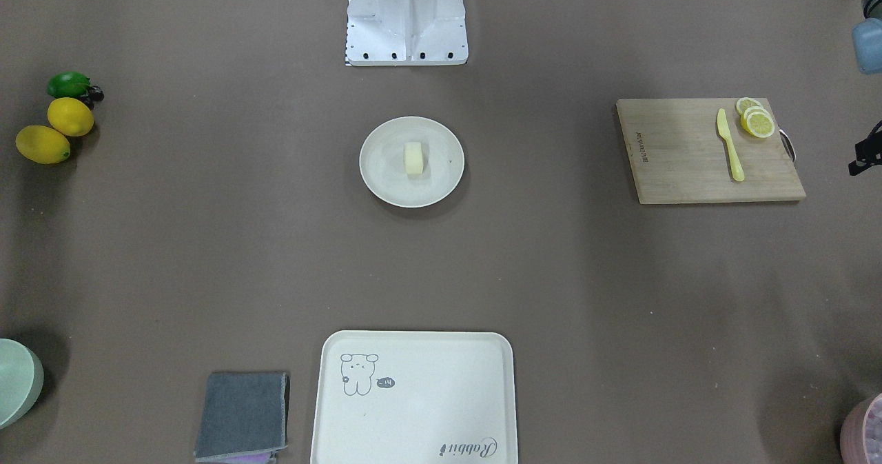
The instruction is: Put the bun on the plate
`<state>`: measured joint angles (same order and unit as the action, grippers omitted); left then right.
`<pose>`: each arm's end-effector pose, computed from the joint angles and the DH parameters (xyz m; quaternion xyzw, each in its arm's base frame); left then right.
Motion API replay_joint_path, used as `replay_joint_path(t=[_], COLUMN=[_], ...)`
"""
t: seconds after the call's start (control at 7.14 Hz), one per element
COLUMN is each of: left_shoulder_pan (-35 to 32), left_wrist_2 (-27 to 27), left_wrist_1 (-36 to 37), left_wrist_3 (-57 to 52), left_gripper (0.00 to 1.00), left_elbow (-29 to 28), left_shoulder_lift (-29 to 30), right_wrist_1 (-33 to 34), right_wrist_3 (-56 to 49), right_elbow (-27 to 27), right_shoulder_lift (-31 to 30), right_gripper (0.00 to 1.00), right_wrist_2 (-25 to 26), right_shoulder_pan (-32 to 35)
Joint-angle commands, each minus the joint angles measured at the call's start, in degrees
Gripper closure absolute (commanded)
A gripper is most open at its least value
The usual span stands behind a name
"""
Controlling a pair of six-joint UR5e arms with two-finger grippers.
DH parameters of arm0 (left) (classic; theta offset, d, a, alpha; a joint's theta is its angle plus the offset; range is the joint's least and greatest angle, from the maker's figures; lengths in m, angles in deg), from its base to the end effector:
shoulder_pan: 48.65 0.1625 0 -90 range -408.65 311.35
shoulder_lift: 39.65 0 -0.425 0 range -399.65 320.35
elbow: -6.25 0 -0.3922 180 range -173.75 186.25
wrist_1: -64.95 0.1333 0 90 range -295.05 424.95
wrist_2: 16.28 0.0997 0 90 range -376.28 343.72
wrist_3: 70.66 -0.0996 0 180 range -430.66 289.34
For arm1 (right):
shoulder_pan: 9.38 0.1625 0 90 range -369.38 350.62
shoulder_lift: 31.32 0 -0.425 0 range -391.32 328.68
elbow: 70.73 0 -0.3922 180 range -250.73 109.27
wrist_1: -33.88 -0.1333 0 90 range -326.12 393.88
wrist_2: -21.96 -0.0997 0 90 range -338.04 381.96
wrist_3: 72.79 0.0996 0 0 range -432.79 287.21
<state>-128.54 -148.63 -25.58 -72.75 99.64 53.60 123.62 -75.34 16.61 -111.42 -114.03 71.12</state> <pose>0.0264 -0.5253 0.6021 0.0330 0.3637 0.1214 0.9230 -0.0333 -0.5724 0.5873 0.0365 -0.3927 -0.1218 0.9108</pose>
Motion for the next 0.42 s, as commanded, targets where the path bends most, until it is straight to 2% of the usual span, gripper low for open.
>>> replay_joint_path(t=[0.0,0.28], left_shoulder_pan=[0.0,0.0], left_wrist_2=[0.2,0.2], left_wrist_1=[0.0,0.0], left_wrist_3=[0.1,0.1], left_gripper=[0.02,0.02], left_elbow=[0.0,0.0], left_shoulder_lift=[0.0,0.1], right_wrist_1=[0.0,0.0], right_wrist_3=[0.0,0.0], right_elbow=[-0.1,0.3], right_shoulder_lift=[0.0,-0.2], right_gripper=[0.0,0.0], right_wrist_2=[-0.1,-1.1], right_shoulder_pan=[0.0,0.1])
